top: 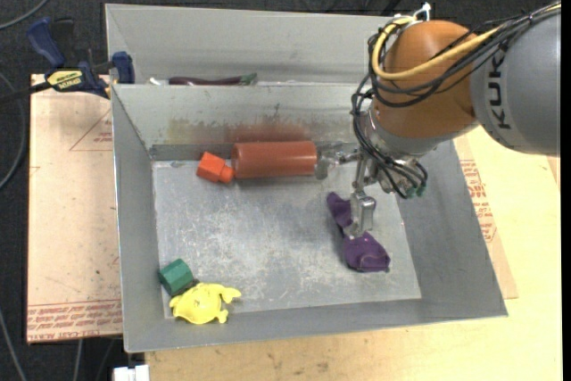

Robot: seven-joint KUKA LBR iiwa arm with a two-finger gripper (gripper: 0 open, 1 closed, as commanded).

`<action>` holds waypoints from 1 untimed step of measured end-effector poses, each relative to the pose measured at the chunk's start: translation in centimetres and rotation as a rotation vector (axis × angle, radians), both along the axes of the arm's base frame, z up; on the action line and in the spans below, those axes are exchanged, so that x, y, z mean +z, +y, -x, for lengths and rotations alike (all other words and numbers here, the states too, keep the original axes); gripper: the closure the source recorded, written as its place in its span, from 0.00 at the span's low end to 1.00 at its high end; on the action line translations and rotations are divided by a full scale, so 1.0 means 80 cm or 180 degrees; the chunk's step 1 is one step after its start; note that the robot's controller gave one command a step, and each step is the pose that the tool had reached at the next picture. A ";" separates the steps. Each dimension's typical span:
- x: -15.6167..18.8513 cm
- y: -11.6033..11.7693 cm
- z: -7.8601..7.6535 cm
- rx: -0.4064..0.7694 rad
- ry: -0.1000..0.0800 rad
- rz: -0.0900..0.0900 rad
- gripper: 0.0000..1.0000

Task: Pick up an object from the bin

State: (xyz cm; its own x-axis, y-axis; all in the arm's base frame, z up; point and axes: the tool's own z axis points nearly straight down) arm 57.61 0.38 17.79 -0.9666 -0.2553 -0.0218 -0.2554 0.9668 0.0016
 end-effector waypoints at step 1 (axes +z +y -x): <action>-0.042 -0.042 -0.012 0.0367 0.0025 0.0008 0.00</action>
Offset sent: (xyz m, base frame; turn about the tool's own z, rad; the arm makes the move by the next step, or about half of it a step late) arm 0.0248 -0.0559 -0.0810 -0.1870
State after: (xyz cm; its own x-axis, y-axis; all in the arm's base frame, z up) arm 58.59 -2.97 14.40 -0.9309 -0.3649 -0.0135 -0.3650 0.9310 0.0016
